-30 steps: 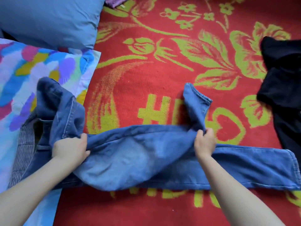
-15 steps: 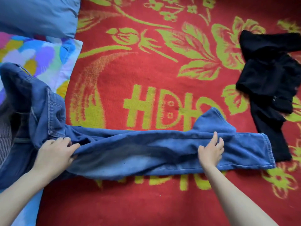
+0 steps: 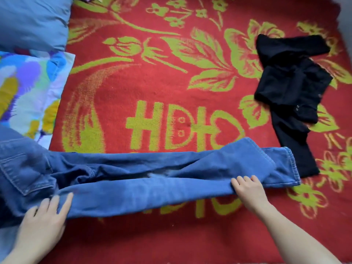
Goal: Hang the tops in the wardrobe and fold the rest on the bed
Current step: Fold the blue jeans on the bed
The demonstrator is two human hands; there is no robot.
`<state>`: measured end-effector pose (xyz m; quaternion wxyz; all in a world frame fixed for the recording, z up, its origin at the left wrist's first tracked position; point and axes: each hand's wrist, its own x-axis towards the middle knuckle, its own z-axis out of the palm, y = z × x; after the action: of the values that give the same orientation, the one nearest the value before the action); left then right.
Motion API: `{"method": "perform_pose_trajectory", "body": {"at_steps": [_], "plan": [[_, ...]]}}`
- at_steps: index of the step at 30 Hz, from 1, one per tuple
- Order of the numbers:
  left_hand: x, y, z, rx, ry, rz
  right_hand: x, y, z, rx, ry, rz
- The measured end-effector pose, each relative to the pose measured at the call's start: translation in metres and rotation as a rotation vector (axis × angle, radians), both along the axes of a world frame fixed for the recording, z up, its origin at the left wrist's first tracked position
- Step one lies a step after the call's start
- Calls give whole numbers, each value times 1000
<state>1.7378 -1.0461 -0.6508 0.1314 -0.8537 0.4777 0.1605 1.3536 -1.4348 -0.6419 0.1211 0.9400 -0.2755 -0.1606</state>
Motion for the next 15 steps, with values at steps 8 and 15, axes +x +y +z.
{"method": "perform_pose_trajectory", "body": {"at_steps": [8,15], "plan": [[-60,-60,1,-306,122,-324,-41,29,-36,267,62,-454],[-95,-171,-19,38,327,143,-22,-38,-15,313,-203,-1008]]}}
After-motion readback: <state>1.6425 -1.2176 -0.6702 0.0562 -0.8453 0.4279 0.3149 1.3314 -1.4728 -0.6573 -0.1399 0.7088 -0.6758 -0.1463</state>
